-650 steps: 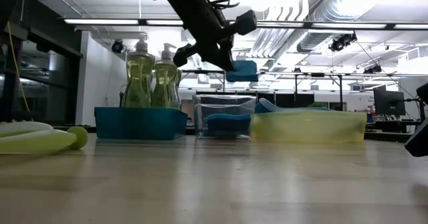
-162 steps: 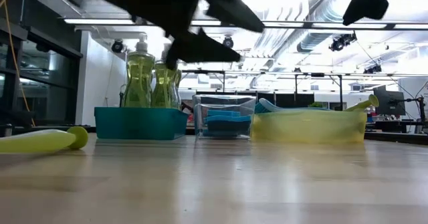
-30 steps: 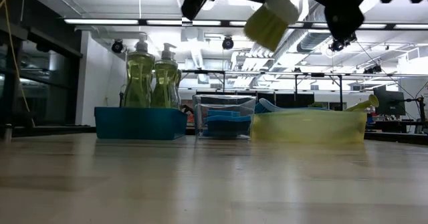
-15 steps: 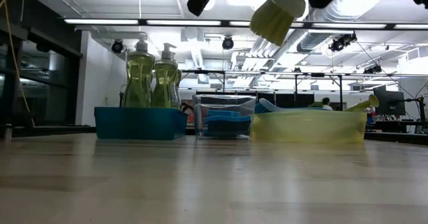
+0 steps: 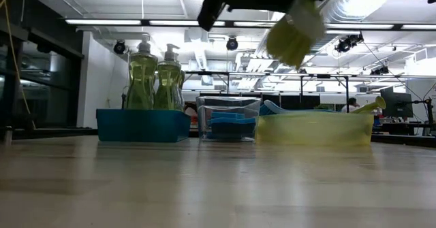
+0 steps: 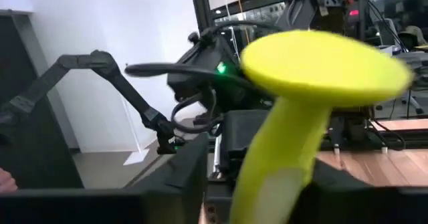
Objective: Pick & Place Kitchen Sink Supplies
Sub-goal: Put the yellow dish brush into the yellow bin
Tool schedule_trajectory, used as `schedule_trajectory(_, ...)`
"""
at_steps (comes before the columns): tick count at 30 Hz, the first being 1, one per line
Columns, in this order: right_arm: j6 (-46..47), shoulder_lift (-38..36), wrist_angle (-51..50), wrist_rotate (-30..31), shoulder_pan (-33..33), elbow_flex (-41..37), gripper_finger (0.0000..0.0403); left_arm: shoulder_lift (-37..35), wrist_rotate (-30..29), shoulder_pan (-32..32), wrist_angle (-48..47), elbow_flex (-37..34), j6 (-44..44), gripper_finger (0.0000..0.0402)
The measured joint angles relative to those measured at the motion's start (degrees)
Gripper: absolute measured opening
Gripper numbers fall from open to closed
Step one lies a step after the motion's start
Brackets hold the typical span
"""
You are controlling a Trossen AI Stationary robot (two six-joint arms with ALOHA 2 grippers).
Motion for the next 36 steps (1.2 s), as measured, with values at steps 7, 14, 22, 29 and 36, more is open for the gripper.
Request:
schedule_trajectory(7,0.46,-0.15,-0.73,0.73,0.09,0.02,0.0055,0.61,-1.08,0.07,1.82,0.06,0.15,0.0093)
schedule_trajectory(14,2.54,-0.07,-2.06,2.93,0.06,0.02,0.0055,0.57,0.14,-0.01,2.53,0.08,-0.09,0.013)
schedule_trajectory(22,4.07,-0.39,-4.11,2.95,-0.04,0.02,0.0055,0.57,8.27,1.5,2.65,0.08,2.8,0.0134)
schedule_trajectory(29,6.59,-2.5,-9.24,2.42,-1.5,0.04,0.0055,0.54,7.32,1.51,2.17,0.08,6.6,0.0161)
schedule_trajectory(36,7.85,-6.15,-17.31,2.7,-2.96,-0.02,0.0055,0.42,3.1,1.4,2.46,0.12,12.0,0.0261)
